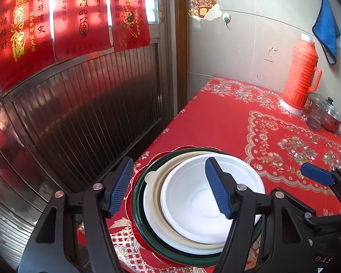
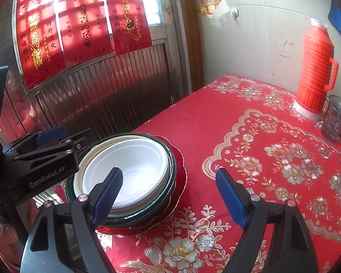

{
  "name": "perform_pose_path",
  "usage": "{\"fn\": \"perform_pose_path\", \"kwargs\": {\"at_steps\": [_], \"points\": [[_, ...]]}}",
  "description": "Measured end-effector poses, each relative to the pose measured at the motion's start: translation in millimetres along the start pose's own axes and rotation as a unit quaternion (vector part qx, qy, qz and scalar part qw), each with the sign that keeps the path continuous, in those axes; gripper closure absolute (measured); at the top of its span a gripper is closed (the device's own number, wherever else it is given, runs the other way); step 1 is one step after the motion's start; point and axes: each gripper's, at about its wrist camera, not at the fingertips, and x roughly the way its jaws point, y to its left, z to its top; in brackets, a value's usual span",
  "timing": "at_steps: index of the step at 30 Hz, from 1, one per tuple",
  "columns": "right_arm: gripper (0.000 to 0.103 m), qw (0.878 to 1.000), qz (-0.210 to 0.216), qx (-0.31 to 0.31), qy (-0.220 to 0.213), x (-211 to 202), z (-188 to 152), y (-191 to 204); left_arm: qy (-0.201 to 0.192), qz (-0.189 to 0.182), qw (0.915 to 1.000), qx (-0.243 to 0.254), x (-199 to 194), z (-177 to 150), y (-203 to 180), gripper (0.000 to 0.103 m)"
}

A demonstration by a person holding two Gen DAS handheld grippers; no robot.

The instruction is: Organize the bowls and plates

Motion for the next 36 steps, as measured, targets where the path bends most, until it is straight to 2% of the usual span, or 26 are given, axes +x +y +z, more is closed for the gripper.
{"fn": "perform_pose_path", "kwargs": {"at_steps": [5,10,14,17,21,24,36], "points": [[0.019,1.000,-0.001,0.002,-0.001,0,0,1,0.003,-0.009,1.0000,0.001,1,1,-1,0.037],[0.019,1.000,-0.002,0.006,-0.003,-1,0,-2,-0.005,-0.005,0.9999,0.007,-2,1,-1,0.037],[0.019,1.000,-0.003,0.007,-0.003,0,0,-3,-0.013,-0.016,0.9997,0.014,-4,2,-3,0.036],[0.019,1.000,-0.002,0.006,-0.003,0,0,-2,-0.003,-0.031,0.9994,0.017,-2,3,-5,0.020],[0.019,1.000,-0.002,0.005,-0.004,-1,1,-2,-0.007,-0.026,0.9996,0.013,-2,3,-1,0.020],[0.019,1.000,-0.001,0.005,-0.005,-1,1,0,0.002,-0.042,0.9991,-0.005,1,4,7,0.020],[0.019,1.000,0.000,0.002,0.002,4,-1,4,0.010,-0.054,0.9985,-0.006,6,3,8,0.020]]}}
